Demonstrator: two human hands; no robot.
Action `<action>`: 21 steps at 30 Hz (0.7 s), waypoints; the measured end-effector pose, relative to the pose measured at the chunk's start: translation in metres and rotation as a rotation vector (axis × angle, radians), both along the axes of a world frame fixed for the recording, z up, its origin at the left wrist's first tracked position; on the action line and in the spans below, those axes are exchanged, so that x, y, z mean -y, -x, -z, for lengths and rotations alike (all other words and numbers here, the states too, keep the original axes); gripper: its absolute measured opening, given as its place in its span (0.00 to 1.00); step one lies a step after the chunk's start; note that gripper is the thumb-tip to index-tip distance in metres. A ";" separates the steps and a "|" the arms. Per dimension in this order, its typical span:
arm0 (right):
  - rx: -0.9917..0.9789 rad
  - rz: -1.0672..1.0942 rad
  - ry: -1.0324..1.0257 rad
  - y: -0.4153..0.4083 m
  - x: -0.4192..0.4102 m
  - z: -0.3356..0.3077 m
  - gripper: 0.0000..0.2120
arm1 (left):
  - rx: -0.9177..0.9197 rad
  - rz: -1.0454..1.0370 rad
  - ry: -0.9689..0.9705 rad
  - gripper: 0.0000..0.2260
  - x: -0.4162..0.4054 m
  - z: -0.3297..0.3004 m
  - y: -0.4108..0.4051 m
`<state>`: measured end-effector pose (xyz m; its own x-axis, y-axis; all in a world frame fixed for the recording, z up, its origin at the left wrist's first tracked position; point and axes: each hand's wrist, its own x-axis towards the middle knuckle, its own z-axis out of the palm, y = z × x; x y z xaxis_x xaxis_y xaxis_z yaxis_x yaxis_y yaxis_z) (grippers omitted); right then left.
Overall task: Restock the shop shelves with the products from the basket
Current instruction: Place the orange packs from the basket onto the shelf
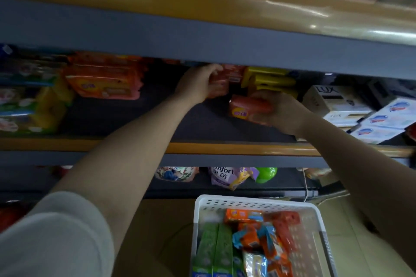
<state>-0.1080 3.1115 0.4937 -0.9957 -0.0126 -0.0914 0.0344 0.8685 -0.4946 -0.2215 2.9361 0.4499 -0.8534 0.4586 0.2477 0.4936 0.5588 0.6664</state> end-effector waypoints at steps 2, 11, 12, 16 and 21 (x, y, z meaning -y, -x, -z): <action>-0.015 -0.030 -0.159 0.006 0.007 0.000 0.23 | 0.051 0.030 0.024 0.22 0.001 0.003 0.003; -0.180 0.225 0.036 0.027 0.022 0.000 0.26 | 0.264 -0.133 0.077 0.20 0.059 0.017 0.010; -0.244 0.229 -0.016 0.026 0.027 0.001 0.26 | 0.261 -0.147 0.042 0.17 0.055 0.018 0.010; -0.211 -0.109 -0.383 0.036 0.054 0.011 0.26 | 0.187 -0.161 0.025 0.12 0.039 0.020 0.012; -0.115 -0.267 -0.525 0.063 0.064 0.021 0.32 | 0.156 -0.113 0.067 0.13 0.036 0.024 0.014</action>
